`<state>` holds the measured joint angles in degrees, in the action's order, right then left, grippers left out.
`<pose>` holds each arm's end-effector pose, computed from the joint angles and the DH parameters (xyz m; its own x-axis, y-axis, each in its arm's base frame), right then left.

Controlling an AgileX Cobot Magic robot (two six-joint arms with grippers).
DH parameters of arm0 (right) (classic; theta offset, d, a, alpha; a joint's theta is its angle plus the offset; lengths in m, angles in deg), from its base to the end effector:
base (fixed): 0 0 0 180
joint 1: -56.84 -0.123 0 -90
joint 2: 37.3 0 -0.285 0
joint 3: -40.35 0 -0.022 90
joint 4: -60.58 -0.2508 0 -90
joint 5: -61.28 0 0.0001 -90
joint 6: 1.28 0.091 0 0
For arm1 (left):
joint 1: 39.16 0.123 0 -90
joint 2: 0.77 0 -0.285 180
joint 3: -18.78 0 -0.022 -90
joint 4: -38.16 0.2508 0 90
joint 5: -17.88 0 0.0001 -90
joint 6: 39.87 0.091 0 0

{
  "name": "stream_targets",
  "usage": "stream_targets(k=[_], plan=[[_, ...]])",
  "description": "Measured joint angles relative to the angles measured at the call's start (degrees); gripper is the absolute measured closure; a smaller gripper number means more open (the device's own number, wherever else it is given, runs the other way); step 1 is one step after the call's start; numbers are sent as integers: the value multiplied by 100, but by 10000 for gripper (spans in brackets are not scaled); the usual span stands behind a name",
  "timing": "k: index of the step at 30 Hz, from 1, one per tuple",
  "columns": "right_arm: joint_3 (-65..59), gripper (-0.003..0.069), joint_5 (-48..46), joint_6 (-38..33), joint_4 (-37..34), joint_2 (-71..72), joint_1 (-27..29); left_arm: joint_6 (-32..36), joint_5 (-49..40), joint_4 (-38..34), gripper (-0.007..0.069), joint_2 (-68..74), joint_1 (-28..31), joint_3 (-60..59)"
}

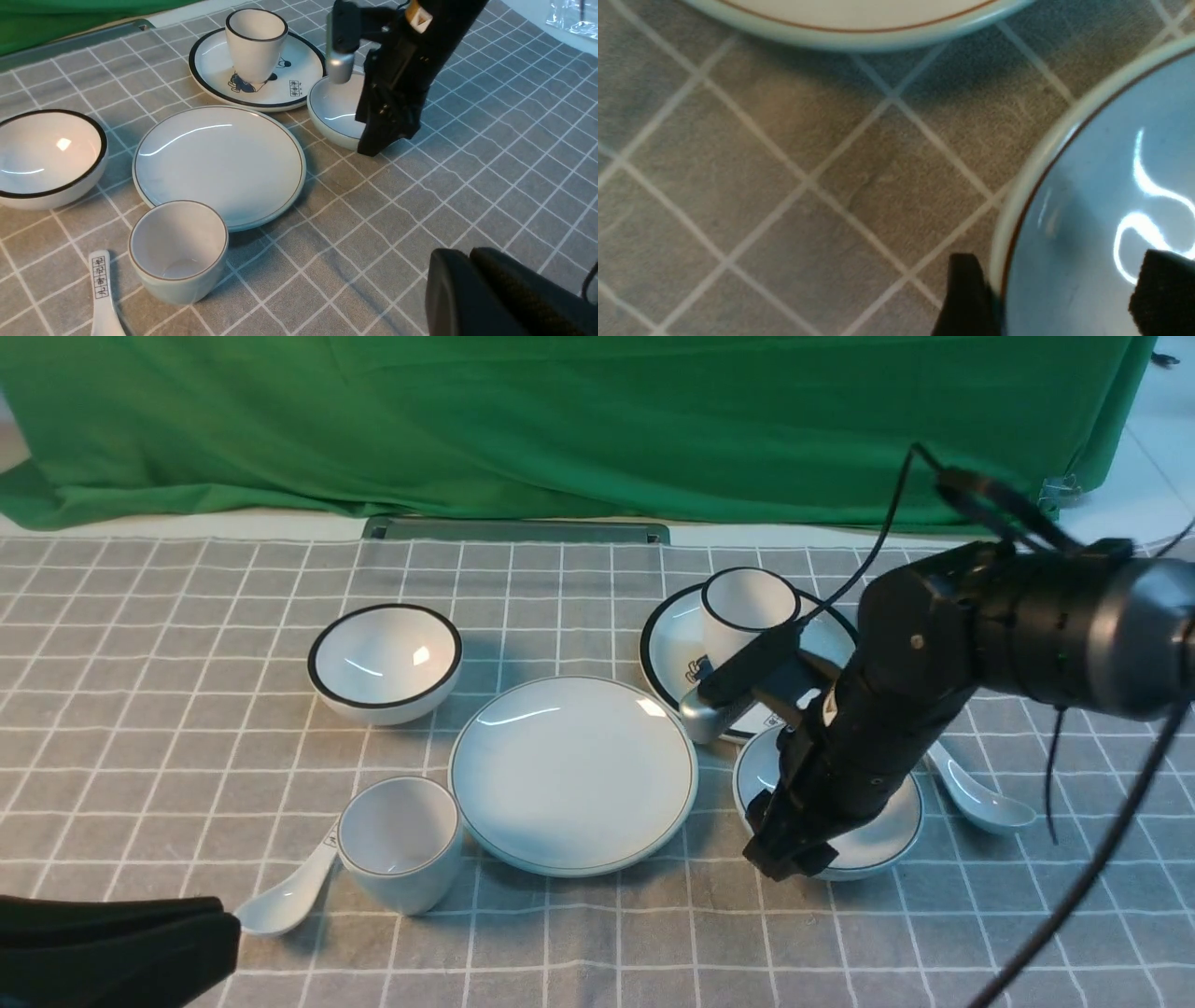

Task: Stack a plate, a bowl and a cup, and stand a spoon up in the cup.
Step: Use the right arm to grab a blue rice bowl

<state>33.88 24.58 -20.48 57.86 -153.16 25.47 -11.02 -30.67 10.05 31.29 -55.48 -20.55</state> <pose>0.3235 0.2003 0.1790 -0.6074 -0.7130 -0.3504 -0.7392 0.6688 -0.0796 0.0537 -0.0492 0.3373 -0.3280 0.2549 -0.9096 0.6284 0.7778 -0.0087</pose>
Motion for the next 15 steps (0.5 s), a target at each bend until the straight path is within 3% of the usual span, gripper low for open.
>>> stream_targets(k=[4, 8, 15], plan=[[42, 222, 1, -38, 51, -188, 0, 17, -84, 0, 608, 0, 0, 0], [60, 361, 37, -147, 75, -199, -19, 17, -201, 0, 608, 0, 0, 0], [116, 473, 5, -171, 129, -107, -30, 17, -257, 83, 608, 0, 0, 0]])
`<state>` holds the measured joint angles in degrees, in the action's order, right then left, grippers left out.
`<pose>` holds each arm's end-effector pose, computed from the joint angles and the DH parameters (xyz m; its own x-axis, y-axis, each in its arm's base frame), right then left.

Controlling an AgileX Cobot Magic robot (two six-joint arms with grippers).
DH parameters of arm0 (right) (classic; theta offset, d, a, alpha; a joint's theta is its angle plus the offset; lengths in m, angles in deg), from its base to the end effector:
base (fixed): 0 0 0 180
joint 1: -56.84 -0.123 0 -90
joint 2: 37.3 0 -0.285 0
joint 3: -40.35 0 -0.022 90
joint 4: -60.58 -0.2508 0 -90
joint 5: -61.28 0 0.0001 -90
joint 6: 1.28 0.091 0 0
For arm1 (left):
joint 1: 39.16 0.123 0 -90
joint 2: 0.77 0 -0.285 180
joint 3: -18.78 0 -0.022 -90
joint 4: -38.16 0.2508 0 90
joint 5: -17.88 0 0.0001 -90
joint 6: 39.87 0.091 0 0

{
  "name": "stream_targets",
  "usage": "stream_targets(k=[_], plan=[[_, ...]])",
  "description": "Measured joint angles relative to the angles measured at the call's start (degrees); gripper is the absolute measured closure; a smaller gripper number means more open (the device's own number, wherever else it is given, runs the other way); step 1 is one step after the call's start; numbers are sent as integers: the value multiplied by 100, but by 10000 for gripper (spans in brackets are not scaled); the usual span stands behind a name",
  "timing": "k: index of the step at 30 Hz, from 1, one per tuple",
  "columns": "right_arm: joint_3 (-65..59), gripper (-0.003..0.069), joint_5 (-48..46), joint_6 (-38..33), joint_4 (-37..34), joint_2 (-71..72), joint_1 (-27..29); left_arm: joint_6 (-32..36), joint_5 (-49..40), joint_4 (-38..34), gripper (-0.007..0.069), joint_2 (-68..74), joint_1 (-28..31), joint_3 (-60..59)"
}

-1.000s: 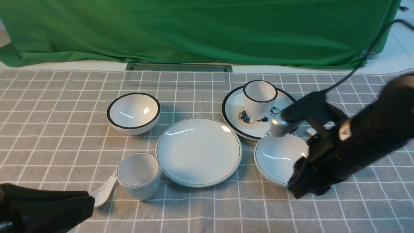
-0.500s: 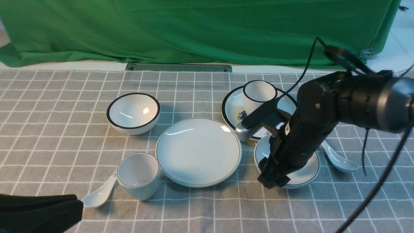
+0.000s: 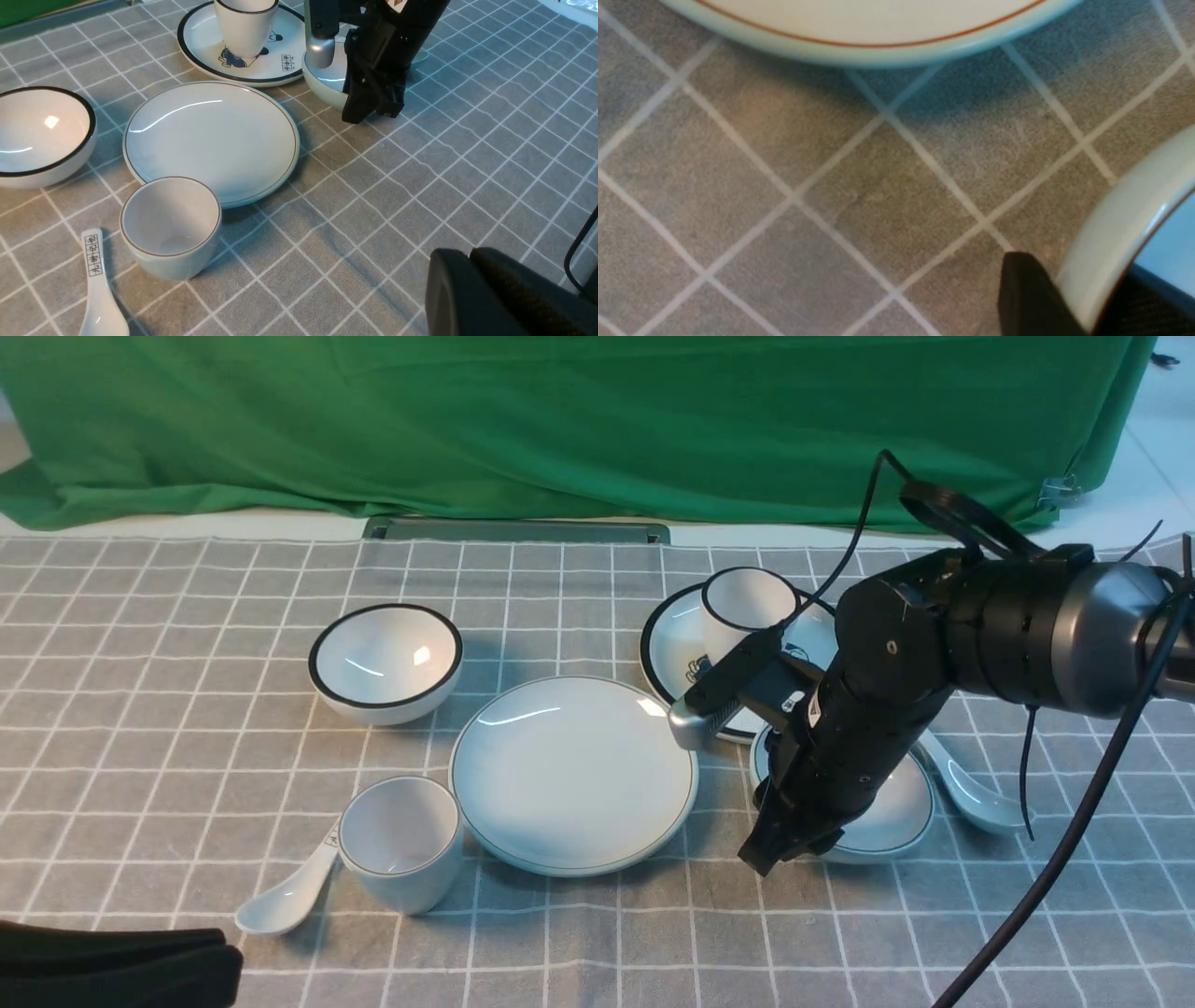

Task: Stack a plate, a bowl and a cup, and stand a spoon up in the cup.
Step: Use the right arm to grab a blue rice bowl, then use the right arm to put the blue rice bowl into the blue large plate in the middle

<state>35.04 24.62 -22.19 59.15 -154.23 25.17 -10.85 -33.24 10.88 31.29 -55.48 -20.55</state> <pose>0.3275 0.2036 0.1770 -0.5682 -0.7477 -0.3436 -0.7668 0.6326 -0.1087 0.0516 -0.0490 0.3336 -0.3512 0.2899 -0.8903 0.6410 0.7676 -0.0028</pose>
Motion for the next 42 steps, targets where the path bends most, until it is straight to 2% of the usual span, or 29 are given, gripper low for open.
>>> stream_targets(k=[7, 9, 17, 18, 22, 30, 42], plan=[[5, 516, -231, -55, 93, 172, 0, 65, -59, 72, 608, 0, 0, 0], [-2, 573, -438, 43, 143, 442, -32, 71, -58, 129, 608, 0, 0, 0], [292, 573, -817, 372, -9, 1204, -764, 108, 56, 179, 608, 0, 0, 0], [625, 573, -817, 377, -10, 1131, -1011, 110, 156, 202, 608, 0, 0, 0], [1267, 573, -817, 385, -14, 662, -1256, 115, 347, 245, 608, 0, 0, 0], [3037, 573, -1123, 391, -12, -1000, -1460, 115, 373, 279, 608, 0, 0, 0], [3567, 573, -1199, 400, 101, -1712, -1479, 115, 373, 284, 608, 0, 0, 0]])
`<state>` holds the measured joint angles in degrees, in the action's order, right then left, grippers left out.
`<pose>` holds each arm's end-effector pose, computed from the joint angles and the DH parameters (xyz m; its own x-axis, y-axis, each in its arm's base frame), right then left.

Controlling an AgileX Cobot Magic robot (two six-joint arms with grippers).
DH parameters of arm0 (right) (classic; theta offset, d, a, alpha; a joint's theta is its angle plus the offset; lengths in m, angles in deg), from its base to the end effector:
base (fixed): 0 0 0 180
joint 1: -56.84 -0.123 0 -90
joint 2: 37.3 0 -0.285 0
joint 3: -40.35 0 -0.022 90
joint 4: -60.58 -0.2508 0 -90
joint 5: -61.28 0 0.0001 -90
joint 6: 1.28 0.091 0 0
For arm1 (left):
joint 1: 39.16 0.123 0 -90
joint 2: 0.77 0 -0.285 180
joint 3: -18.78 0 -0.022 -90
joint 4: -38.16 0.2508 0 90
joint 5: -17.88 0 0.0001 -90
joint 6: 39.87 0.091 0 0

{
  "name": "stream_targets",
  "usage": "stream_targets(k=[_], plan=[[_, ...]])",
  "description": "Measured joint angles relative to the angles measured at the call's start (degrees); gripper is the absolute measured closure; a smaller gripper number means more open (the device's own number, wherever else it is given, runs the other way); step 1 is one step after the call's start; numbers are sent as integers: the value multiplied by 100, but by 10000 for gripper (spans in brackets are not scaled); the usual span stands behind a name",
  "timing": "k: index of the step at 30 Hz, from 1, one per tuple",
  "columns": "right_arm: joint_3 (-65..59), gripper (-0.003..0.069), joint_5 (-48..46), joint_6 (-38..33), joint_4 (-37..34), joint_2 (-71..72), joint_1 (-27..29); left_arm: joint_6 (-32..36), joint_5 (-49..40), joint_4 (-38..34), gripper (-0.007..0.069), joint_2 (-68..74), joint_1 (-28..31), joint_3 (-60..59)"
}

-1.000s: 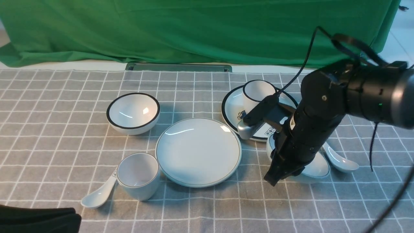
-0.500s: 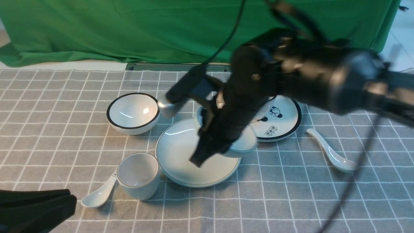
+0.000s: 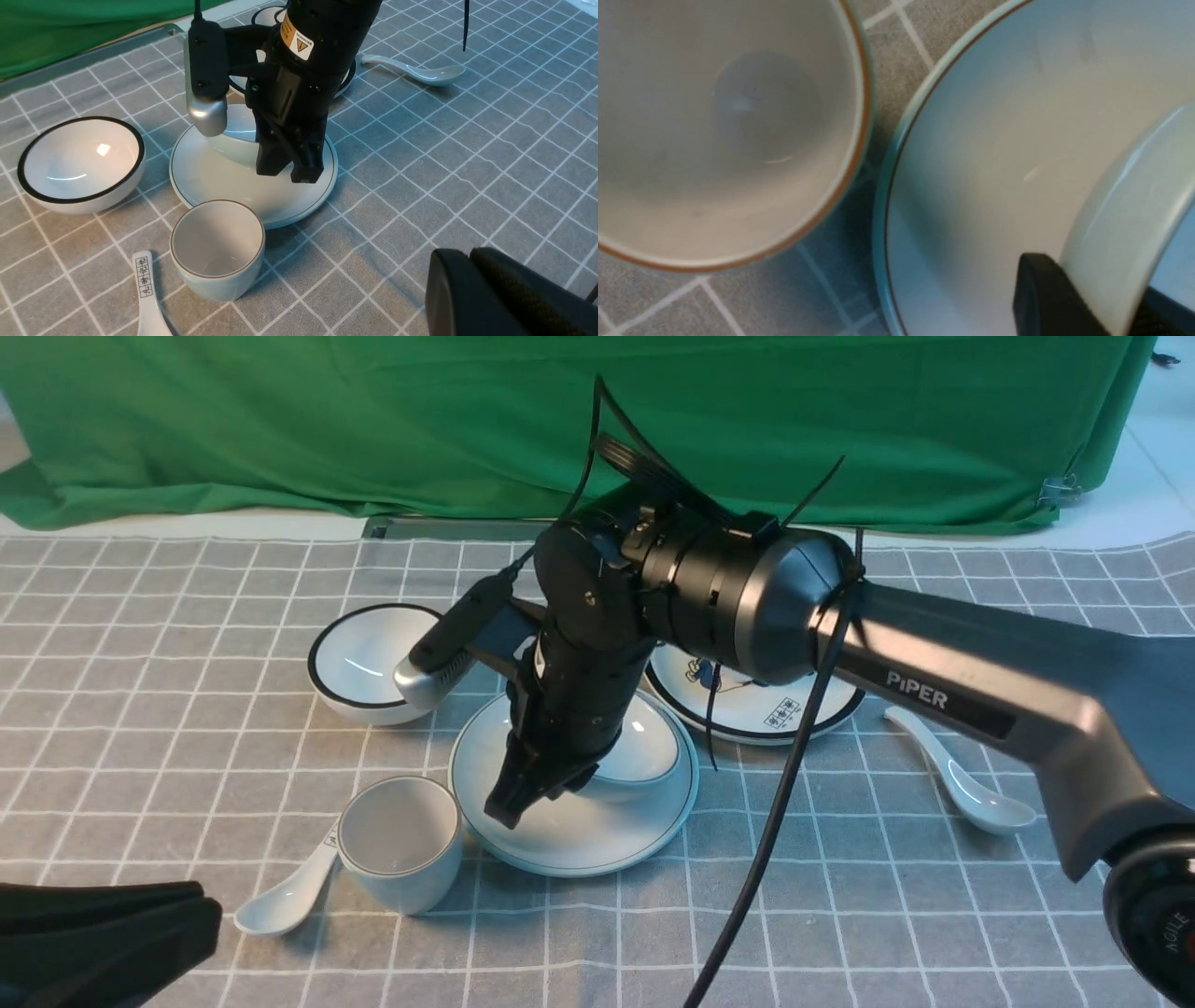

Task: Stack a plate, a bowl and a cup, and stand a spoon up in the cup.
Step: Use the right arm to put the blue rice bowl into the blue large plate in the middle, then use the left arm to grab a blue teacup

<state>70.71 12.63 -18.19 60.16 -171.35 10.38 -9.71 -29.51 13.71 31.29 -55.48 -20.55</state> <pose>0.3366 0.3550 0.2092 -0.3766 -0.8118 -0.4462 -0.8709 0.4745 -0.1282 0.0564 -0.0454 0.3370 -0.2914 0.3094 -0.9052 0.6118 0.7877 0.0723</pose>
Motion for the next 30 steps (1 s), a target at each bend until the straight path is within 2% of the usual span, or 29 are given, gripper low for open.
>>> stream_targets(k=[7, 8, 11, 12, 14, 18, 24, 30], plan=[[26, 544, 47, 244, 42, -51, -14, 0, 0, 0, 608, 0, 0, 0], [26, 521, 47, 280, 42, -72, -19, 0, 0, 0, 608, 0, 0, 0], [21, 371, 47, 319, -29, -144, -85, 0, 0, 0, 608, 0, 0, 0], [21, 362, 47, 337, -29, -152, -93, 0, 0, 0, 608, 0, 0, 0], [77, 254, 33, 392, -37, -149, -149, 0, 0, 15, 608, 0, 0, 0], [355, 207, -224, 409, -47, -149, -156, 0, -51, 38, 608, 0, 0, 0], [959, 200, -1020, 414, 2, 46, -160, -16, -155, 121, 608, 0, 0, 13], [1045, 200, -1600, 396, 171, 629, -192, -218, -160, 473, 608, 0, 0, 250]])
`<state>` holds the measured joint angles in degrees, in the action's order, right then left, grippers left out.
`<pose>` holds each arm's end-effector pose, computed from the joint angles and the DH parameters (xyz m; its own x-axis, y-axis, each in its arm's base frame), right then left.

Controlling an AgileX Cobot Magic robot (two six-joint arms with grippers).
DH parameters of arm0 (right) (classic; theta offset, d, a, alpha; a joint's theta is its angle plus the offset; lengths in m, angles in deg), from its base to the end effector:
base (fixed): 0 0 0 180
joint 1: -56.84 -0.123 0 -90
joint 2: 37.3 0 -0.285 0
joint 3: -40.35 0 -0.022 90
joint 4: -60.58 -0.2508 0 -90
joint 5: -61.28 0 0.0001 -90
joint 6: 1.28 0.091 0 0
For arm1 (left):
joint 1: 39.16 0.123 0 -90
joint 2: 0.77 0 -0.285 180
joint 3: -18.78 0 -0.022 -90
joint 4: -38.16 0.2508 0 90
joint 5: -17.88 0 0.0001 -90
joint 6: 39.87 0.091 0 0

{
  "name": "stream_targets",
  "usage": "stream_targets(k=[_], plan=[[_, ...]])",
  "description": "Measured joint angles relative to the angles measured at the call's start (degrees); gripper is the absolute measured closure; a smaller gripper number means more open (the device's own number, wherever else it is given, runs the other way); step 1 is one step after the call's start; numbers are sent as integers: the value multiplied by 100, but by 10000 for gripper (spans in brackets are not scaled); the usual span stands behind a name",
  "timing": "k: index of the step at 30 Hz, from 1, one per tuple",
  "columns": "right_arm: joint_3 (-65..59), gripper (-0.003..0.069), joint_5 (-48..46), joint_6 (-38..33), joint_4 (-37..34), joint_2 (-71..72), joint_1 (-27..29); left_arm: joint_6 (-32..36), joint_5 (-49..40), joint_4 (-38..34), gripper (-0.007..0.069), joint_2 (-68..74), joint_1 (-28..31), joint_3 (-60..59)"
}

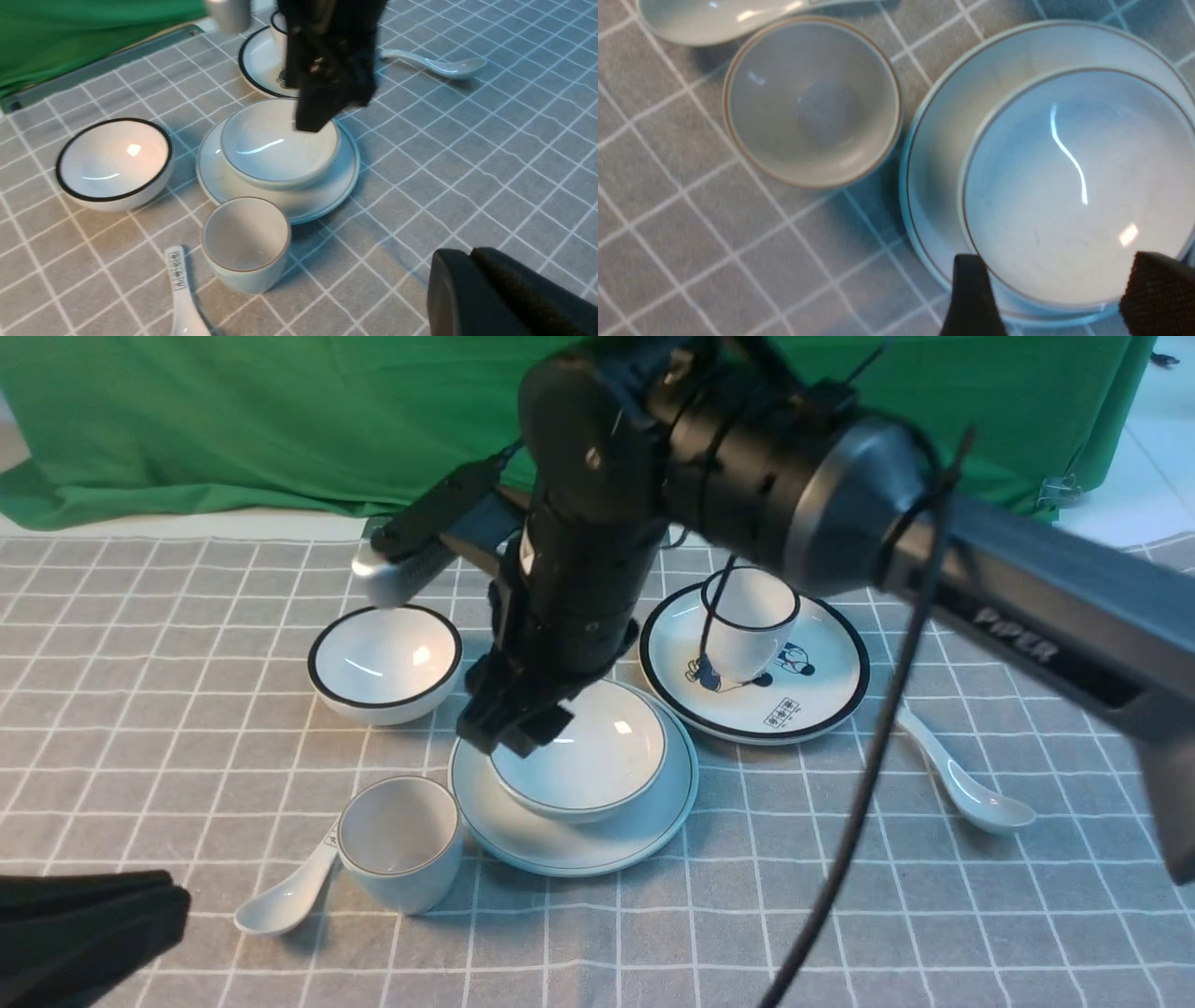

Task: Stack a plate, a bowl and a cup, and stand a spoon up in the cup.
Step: Use the left arm to grab a blue teacup

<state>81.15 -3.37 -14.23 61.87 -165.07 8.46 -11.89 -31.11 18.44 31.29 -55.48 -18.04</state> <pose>0.3116 0.3479 0.3034 -0.3952 -0.7962 -0.4581 -0.8569 0.4992 -0.1284 0.0544 -0.0401 0.3463 -0.2840 0.3396 -0.8967 0.5826 0.8039 0.1199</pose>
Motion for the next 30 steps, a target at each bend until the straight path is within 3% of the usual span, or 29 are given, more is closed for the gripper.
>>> stream_targets(k=[2, 4, 8, 11, 15, 21, 26, 30], plan=[[-62, 209, 0, 44, 97, 114, -5, -72, -16, 79, 608, 0, 0, 15], [-283, 264, 0, 83, 189, 328, -5, -124, -128, 96, 608, 51, 0, 28], [-1116, 451, 0, 203, 229, 1106, -5, -129, -313, 42, 608, 472, -5, 61], [-2032, 517, 0, 349, 322, 2011, -5, -129, -341, 53, 608, 1203, -163, 203], [-2901, 522, 0, 627, 642, 2999, -5, -161, -352, 278, 608, 2196, -549, 482], [-4242, 517, 28, 944, 922, 4654, -5, -835, -411, 1600, 606, 4340, -1462, 1398], [-4958, 517, 234, 1151, 948, 5564, -5, -929, -668, 1971, 557, 5360, -1454, 2034], [-5516, 516, 284, 1246, 957, 6284, -5, -692, -685, 1971, 434, 5975, -1169, 2235]])
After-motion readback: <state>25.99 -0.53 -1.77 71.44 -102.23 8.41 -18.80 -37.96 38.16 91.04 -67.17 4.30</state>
